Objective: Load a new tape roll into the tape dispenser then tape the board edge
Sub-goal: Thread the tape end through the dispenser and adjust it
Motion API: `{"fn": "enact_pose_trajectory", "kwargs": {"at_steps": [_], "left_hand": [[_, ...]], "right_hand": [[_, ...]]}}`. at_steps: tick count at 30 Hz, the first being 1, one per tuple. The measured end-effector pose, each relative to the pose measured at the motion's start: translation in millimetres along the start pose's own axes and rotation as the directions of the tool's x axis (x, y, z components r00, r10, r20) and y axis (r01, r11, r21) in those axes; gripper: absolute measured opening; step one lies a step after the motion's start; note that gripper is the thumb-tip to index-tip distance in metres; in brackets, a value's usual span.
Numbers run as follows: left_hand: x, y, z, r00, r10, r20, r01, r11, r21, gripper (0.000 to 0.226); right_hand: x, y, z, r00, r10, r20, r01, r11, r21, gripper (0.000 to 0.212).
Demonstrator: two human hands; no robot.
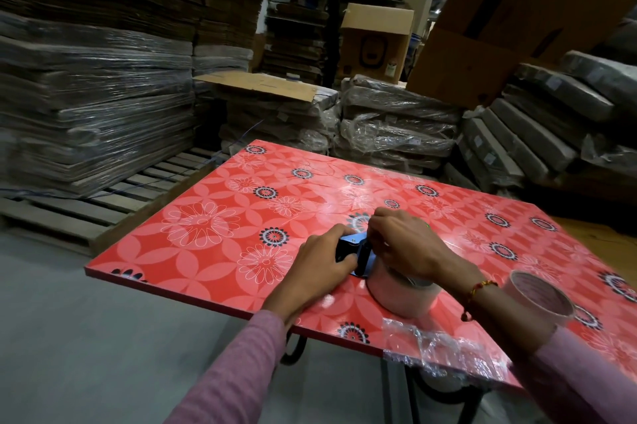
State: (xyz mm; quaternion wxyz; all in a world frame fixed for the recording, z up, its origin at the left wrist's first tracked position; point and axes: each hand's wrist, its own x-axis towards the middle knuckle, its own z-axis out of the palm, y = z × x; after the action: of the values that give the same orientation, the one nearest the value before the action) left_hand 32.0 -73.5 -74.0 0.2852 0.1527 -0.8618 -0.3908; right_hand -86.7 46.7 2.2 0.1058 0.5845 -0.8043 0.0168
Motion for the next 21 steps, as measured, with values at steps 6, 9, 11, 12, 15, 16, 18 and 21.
{"fn": "enact_pose_trajectory", "kwargs": {"at_steps": [6,9,11,12,15,16,18,21], "left_hand": [[2,-3,-2,0.999,0.021,0.043,-0.021,1.000,-0.008,0.050],[3,-4,-2,0.998,0.022,0.057,-0.022,1.000,-0.011,0.048],[3,-3,-2,0.998,0.025,0.062,-0.024,1.000,-0.003,0.048],[3,-3,-2,0.998,0.030,0.061,-0.030,1.000,0.002,0.049],[3,-4,-2,0.998,0.033,0.060,-0.034,0.999,0.013,0.051],[3,-4,-2,0.998,0.033,0.062,-0.034,0.999,0.014,0.052],[3,-3,-3,0.997,0.033,0.064,-0.033,0.999,0.007,0.050],[2,-1,-4,0.998,0.027,0.061,-0.026,1.000,-0.016,0.047]], "right_hand": [[-6,9,9,0.980,-0.143,-0.140,0.152,0.987,0.056,0.006],[-8,10,12,0.969,-0.175,-0.177,0.191,0.978,0.079,0.007],[-8,9,13,0.968,-0.159,-0.193,0.182,0.977,0.108,0.007],[-8,9,14,0.968,-0.152,-0.201,0.177,0.977,0.117,0.006],[-8,8,16,0.966,-0.135,-0.221,0.170,0.974,0.150,0.009],[-8,8,17,0.965,-0.126,-0.231,0.166,0.973,0.161,0.010],[-9,8,18,0.961,-0.119,-0.251,0.165,0.972,0.169,0.011],[-9,7,18,0.962,-0.125,-0.243,0.170,0.970,0.172,0.011]]}}
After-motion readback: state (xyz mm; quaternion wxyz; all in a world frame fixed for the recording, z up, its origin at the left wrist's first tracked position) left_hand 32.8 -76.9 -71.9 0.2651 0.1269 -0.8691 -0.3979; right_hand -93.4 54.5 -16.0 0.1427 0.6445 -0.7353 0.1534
